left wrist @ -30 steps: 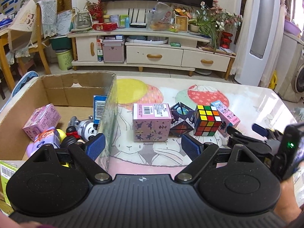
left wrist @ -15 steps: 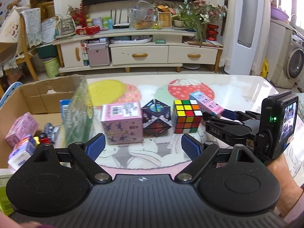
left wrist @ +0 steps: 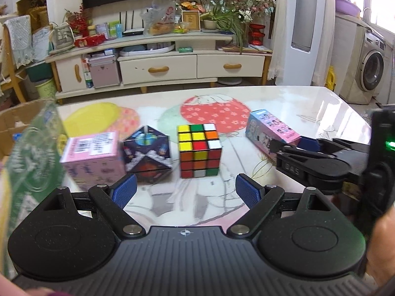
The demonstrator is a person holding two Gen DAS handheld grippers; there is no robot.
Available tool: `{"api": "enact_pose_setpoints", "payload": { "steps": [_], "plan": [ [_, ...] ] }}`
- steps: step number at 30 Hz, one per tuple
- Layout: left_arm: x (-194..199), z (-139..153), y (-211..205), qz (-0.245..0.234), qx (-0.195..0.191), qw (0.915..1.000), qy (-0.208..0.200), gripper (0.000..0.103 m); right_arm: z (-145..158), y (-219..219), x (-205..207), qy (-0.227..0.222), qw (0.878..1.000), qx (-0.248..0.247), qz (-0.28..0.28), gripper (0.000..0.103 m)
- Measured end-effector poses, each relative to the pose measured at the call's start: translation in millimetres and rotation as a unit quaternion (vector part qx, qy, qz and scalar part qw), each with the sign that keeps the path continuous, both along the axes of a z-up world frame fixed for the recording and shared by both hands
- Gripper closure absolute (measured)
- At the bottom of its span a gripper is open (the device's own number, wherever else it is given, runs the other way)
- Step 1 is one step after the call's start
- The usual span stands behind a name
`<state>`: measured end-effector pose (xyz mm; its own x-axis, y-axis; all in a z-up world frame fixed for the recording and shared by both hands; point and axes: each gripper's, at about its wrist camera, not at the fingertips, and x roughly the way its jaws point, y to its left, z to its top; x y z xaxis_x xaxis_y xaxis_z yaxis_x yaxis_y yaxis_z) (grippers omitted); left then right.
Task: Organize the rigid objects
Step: 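Grasp the Rubik's cube with the left tool while the right grasps the pink blind box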
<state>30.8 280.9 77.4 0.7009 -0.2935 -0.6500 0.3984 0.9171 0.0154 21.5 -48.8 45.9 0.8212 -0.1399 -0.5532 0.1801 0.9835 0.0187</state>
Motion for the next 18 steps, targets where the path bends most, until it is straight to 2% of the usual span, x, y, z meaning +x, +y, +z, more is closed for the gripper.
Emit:
{"api": "enact_pose_setpoints", "payload": {
  "steps": [4, 11, 16, 18],
  "plan": [
    [10, -11, -15, 0.001, -0.015, 0.9999, 0.007, 0.000, 0, -6, -6, 0.001, 1.000, -0.014, -0.009, 0.065],
    [28, -23, -28, 0.009, -0.035, 0.9993, -0.002, 0.000, 0, -12, -8, 0.000, 1.000, 0.005, -0.010, 0.063],
    [37, -22, -32, 0.008, -0.044, 0.9989, -0.013, 0.009, 0, -17, -6, 0.002, 1.000, 0.018, -0.009, 0.061],
    [41, -23, -35, 0.003, -0.044, 0.9989, -0.017, 0.009, 0, -17, -5, 0.002, 1.000, 0.020, -0.008, 0.055]
  ]
}}
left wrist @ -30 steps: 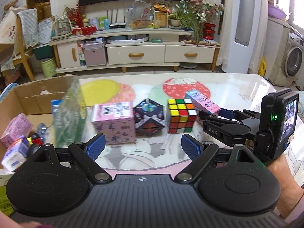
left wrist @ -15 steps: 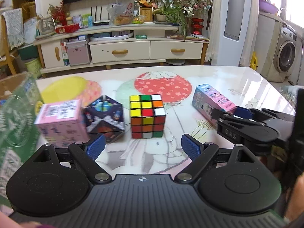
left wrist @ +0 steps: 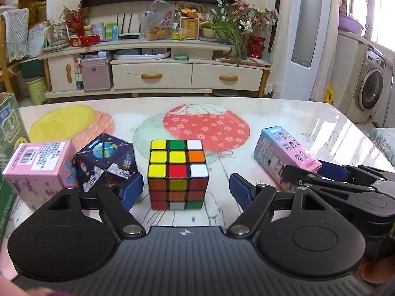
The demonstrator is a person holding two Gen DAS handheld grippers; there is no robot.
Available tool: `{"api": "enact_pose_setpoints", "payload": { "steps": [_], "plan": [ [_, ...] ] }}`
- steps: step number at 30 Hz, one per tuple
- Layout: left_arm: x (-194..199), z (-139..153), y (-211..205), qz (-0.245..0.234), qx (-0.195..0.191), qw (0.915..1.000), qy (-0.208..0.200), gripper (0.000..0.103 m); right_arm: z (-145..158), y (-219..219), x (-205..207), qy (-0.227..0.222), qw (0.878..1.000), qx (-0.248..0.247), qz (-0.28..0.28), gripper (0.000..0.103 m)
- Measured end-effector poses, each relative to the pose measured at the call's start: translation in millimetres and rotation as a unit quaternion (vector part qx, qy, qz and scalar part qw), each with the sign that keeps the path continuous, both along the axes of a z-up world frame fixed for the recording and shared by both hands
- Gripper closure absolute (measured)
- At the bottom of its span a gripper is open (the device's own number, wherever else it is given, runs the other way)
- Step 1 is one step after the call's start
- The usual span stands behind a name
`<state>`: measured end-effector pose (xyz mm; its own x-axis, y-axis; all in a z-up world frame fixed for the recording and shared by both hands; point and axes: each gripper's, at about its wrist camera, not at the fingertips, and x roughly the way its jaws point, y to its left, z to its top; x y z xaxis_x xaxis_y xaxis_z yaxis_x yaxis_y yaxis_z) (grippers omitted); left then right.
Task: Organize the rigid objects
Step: 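Grasp the Rubik's cube with the left tool while the right grasps the pink blind box, then lift the Rubik's cube with the left tool while the right lifts the pink blind box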
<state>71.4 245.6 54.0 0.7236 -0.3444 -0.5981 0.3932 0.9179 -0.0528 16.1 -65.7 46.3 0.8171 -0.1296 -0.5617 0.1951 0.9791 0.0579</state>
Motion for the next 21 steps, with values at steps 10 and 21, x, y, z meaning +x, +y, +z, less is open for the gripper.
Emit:
{"api": "enact_pose_setpoints", "payload": {
  "steps": [10, 21],
  "plan": [
    [17, -10, 2, 0.026, 0.003, 0.9994, 0.022, 0.039, -4, -5, 10, 0.004, 1.000, 0.012, -0.005, 0.046],
    [2, -11, 5, 0.032, 0.018, 0.9990, 0.023, 0.039, -9, 4, 14, 0.008, 1.000, 0.010, 0.010, 0.066]
  ]
}}
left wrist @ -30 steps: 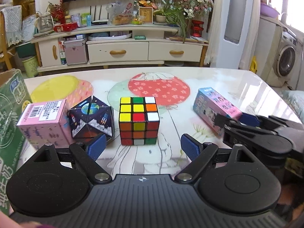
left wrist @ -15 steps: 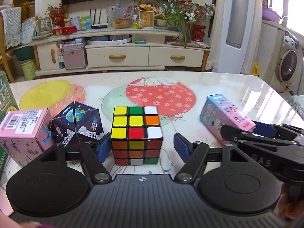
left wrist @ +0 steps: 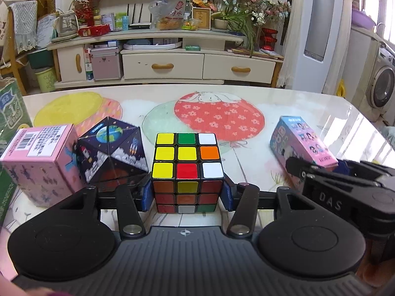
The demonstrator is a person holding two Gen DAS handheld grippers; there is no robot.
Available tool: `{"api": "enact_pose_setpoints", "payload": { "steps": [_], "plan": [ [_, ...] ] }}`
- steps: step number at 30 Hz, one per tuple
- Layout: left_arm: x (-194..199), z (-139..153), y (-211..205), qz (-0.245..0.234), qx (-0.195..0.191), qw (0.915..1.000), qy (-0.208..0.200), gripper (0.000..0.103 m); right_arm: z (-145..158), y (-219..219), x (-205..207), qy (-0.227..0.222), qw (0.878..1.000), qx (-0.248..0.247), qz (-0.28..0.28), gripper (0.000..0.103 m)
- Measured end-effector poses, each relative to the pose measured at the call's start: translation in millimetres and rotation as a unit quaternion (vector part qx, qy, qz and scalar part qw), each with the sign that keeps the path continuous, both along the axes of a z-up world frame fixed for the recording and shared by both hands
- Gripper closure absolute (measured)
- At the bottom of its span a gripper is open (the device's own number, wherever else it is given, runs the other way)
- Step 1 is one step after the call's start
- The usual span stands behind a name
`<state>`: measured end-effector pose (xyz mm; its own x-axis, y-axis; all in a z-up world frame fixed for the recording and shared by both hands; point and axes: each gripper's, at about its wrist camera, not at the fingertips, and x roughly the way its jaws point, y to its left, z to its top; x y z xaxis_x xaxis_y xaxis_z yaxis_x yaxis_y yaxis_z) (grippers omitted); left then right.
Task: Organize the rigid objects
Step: 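Lift the Rubik's cube with the left tool while the right lifts the pink blind box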
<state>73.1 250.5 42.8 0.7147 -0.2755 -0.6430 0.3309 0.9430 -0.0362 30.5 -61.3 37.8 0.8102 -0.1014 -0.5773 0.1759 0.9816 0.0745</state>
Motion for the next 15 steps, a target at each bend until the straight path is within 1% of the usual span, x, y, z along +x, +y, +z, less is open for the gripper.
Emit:
{"api": "enact_pose_setpoints", "payload": {
  "steps": [9, 15],
  "plan": [
    [-20, 2, 10, 0.007, 0.017, 0.9997, 0.013, 0.039, 2, 11, -11, -0.003, 1.000, -0.011, 0.014, 0.066],
    [-39, 3, 17, 0.005, 0.024, 0.9995, 0.020, 0.039, 3, 20, -23, -0.002, 1.000, -0.023, 0.013, 0.066]
  ]
}}
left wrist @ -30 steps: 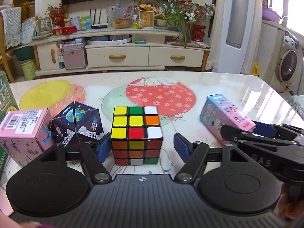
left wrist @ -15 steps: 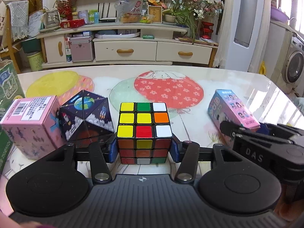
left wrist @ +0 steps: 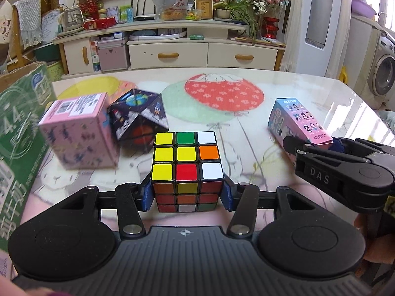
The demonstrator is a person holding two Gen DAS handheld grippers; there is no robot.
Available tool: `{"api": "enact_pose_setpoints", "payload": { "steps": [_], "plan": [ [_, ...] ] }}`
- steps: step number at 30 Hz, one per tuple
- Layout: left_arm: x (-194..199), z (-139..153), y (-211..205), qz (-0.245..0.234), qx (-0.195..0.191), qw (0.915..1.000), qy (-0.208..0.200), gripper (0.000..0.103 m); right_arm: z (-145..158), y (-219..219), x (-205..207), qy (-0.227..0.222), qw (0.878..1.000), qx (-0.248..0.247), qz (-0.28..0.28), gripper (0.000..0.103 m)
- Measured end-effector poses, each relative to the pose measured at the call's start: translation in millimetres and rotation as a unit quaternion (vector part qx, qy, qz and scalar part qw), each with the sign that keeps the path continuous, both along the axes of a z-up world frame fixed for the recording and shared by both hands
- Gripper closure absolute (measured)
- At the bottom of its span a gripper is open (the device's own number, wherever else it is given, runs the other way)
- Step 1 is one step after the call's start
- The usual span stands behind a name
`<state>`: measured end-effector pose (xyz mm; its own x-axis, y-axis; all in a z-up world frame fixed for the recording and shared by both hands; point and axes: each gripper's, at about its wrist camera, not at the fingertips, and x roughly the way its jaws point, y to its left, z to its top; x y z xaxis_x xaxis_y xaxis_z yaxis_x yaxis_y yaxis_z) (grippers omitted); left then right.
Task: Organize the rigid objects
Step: 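Lift the Rubik's cube with the left tool while the right lifts the pink blind box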
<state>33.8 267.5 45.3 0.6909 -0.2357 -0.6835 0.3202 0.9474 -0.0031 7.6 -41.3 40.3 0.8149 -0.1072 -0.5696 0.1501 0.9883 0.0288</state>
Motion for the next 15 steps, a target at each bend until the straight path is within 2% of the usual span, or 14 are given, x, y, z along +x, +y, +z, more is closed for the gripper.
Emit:
{"api": "enact_pose_setpoints", "payload": {
  "steps": [15],
  "plan": [
    [-39, 0, 23, -0.006, 0.007, 0.9998, 0.018, 0.039, 2, 27, -39, 0.004, 1.000, -0.001, -0.008, 0.066]
  ]
}}
